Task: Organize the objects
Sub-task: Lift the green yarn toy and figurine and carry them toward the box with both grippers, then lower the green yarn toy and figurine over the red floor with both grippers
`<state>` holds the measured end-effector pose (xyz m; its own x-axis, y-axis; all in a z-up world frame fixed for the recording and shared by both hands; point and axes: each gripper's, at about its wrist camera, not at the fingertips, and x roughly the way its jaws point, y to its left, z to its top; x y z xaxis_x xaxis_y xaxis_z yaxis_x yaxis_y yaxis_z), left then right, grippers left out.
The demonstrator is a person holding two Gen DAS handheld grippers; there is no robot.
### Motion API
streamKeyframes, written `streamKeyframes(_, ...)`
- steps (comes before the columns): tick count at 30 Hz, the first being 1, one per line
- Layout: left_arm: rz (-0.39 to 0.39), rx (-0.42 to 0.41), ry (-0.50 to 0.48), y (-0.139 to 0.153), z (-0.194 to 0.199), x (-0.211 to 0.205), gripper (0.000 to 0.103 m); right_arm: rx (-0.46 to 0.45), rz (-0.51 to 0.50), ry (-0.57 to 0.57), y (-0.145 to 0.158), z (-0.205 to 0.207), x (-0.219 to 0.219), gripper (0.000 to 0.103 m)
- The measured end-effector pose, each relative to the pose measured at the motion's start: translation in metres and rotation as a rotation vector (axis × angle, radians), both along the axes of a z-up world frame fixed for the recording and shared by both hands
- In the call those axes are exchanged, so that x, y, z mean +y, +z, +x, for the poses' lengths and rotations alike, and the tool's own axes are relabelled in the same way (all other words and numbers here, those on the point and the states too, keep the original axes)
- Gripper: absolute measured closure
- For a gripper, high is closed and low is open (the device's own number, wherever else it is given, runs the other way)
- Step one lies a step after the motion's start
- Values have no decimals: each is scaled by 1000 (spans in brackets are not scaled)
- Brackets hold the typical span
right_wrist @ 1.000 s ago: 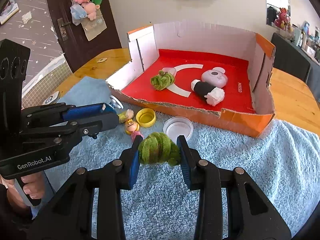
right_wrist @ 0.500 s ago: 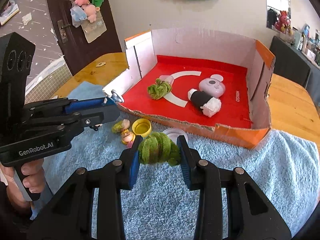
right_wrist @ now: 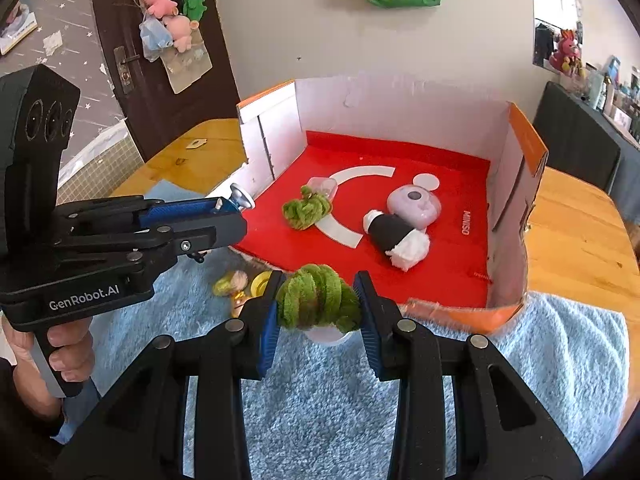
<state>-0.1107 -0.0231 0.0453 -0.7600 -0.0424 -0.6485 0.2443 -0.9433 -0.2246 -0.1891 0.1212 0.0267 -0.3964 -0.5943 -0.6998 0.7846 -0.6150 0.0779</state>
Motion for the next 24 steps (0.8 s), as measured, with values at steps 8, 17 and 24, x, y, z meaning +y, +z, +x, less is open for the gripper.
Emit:
streamKeyframes(8,3,-3,-5,1,-7,-3,77,-14,3,-3,1,-17,-5,69)
streamKeyframes(17,27,-36,-20,-2,-23,-8,77,-30,19,-22,0,-37,-12,69)
streamKeyframes(24,67,-99,-47,-17,-41,-16,77,-76,50,-24,-9,-54,-20,69)
